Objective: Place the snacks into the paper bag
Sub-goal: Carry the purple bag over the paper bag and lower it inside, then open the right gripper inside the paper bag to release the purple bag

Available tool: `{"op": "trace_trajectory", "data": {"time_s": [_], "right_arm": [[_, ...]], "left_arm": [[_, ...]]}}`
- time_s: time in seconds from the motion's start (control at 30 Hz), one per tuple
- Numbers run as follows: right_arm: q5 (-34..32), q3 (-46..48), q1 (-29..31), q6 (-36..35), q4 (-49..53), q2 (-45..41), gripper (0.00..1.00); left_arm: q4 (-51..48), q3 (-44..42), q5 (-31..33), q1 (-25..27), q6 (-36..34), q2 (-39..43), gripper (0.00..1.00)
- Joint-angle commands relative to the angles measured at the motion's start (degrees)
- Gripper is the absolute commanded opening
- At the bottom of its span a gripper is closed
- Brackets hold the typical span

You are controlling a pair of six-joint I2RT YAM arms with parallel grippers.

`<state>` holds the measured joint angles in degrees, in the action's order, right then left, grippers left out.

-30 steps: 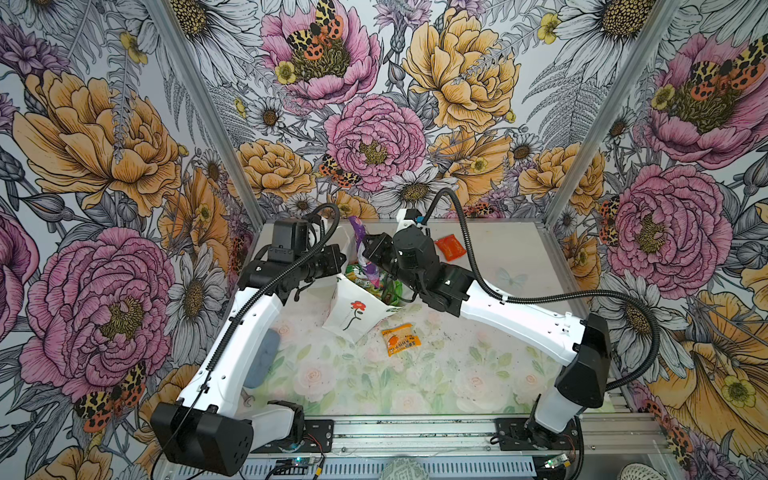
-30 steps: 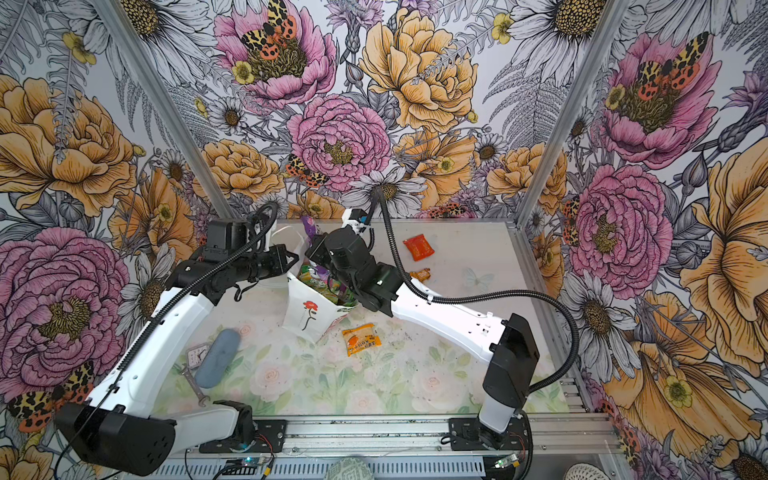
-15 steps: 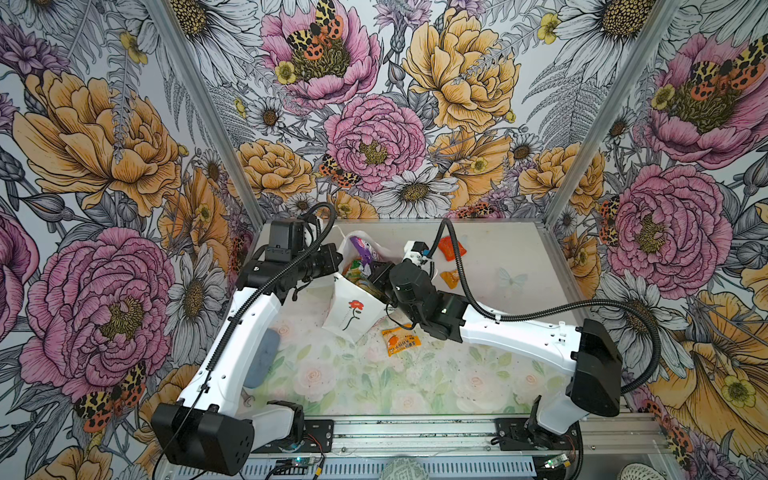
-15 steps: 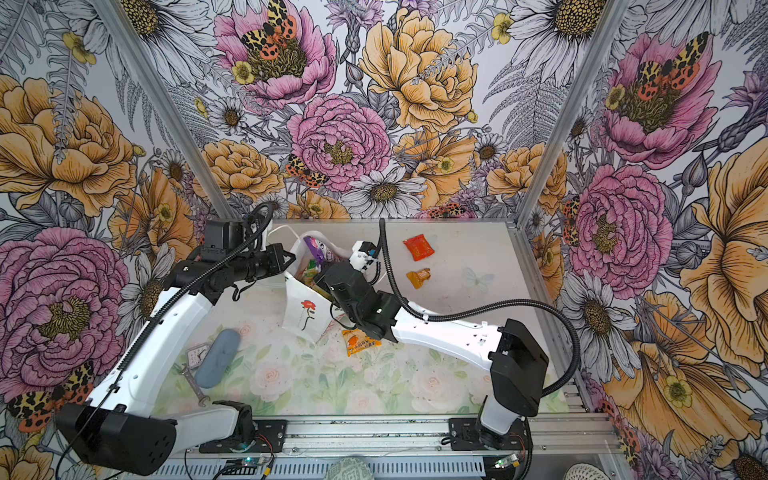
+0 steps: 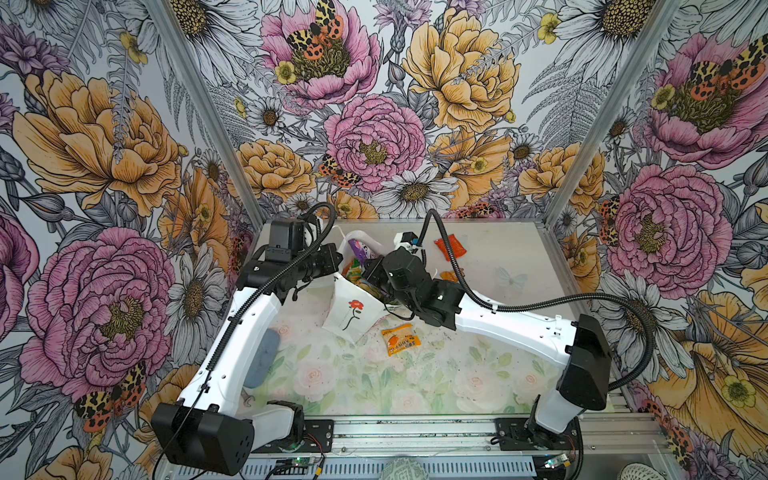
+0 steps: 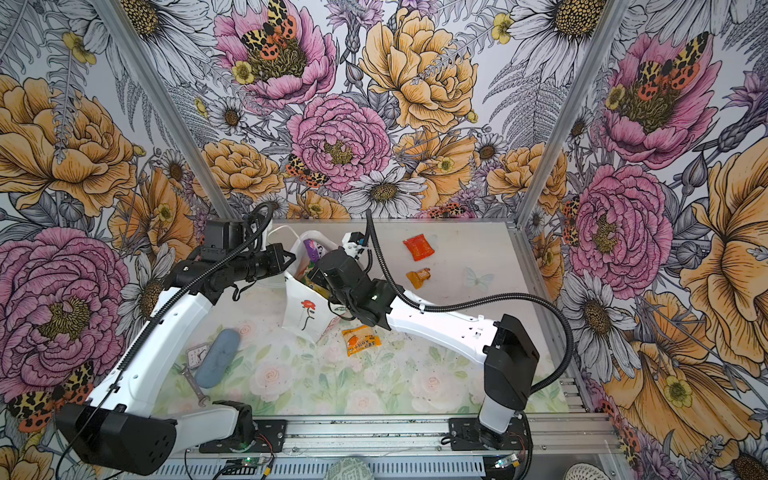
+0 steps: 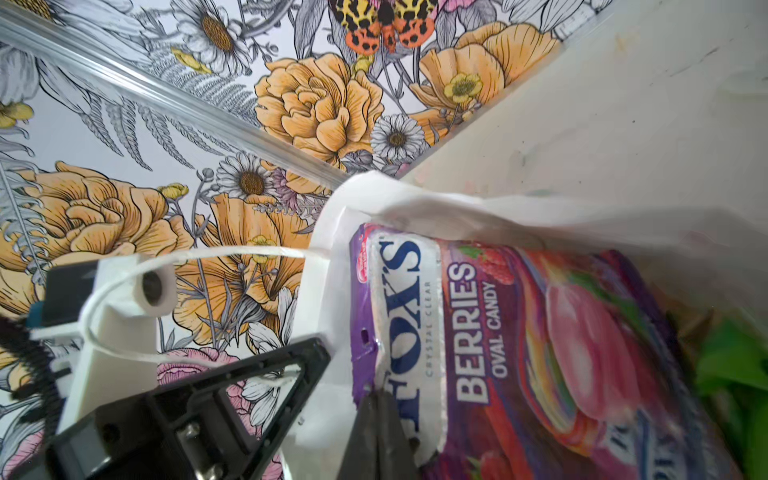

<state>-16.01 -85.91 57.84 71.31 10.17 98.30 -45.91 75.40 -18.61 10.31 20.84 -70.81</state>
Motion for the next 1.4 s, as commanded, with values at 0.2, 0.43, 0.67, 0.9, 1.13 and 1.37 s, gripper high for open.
{"op": "trace_trajectory", "data": {"time_s": [0.2,0.43,0.67,0.9,1.13,1.37], "right_arm": [[5.88,-8.50,0.16,-4.87,11.28,6.35,0.00],[13.06,-14.53,-0.69,-10.77,15.18,9.70,0.18],[13.29,-18.53,-1.31,-16.33,18.97,8.05,0.44],[7.94,-22.66,-0.94,-26.99,29.20,3.06,0.52],[2.19,-18.71,-2.03,-30.44,35.06,-3.64,0.54],[-2.09,-14.29,-2.56,-29.18,40.32,-7.37,0.54]], "left_arm": [[6.53,0.89,-0.53,0.24,-0.01,2.67,0.02],[6.53,0.89,-0.40,0.28,-0.01,2.78,0.02],[6.45,0.81,0.27,0.30,-0.01,2.46,0.02],[6.45,0.72,0.39,0.14,0.25,2.10,0.02],[6.45,0.72,0.44,0.23,0.18,1.98,0.02],[6.45,0.67,0.55,0.08,0.09,2.08,0.02]]}}
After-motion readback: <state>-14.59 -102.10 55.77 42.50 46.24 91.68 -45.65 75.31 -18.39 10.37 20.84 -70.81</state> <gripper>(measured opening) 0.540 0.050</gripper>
